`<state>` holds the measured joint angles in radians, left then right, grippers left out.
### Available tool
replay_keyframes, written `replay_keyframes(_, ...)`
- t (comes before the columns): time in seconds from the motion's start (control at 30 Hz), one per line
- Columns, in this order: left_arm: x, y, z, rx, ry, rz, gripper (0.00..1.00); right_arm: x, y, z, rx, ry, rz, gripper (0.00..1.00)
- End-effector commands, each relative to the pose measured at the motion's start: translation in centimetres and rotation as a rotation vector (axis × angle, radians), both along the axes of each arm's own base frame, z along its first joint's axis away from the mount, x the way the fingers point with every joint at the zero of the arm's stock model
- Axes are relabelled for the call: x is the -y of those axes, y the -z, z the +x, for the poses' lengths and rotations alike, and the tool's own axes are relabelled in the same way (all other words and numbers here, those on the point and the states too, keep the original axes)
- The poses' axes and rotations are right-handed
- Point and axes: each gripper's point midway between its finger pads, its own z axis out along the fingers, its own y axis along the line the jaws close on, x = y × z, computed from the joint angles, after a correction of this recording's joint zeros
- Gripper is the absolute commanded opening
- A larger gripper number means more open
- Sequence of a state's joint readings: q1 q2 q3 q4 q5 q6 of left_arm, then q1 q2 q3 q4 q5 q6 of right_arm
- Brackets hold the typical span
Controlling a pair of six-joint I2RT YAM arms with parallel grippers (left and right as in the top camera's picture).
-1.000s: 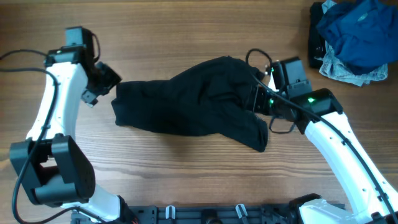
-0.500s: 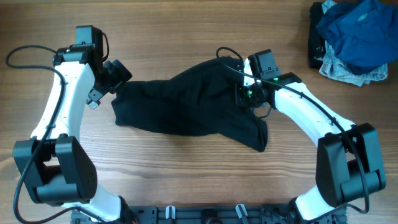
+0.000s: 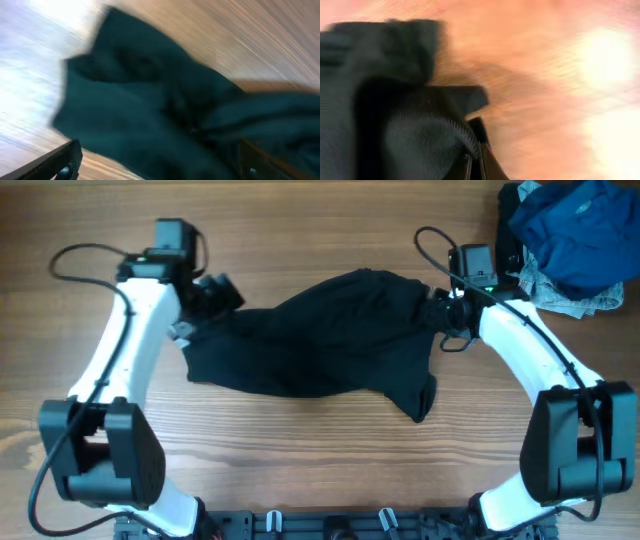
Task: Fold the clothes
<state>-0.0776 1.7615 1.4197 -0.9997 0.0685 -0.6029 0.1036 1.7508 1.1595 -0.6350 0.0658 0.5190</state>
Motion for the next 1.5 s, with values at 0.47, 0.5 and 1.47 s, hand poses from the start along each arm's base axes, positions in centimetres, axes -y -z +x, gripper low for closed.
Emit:
replay_keyframes(0.47, 19.2, 7.3, 1.8, 0.065, 0.36, -0.187, 0.52, -0.3, -7.1, 0.1, 0.105, -0.04, 0.215, 0.69)
replay_keyframes(0.5, 19.2, 8.3, 1.8, 0.048, 0.359, -0.183, 0.32, -0.9, -7.1, 0.0, 0.101, -0.054, 0.248, 0.49)
replay_keyframes(1.47, -0.5, 11.2, 10.0, 0.156, 0.029, 0.062, 0.04, -6.6, 6.7, 0.3, -0.125, -0.213, 0.297, 0.35)
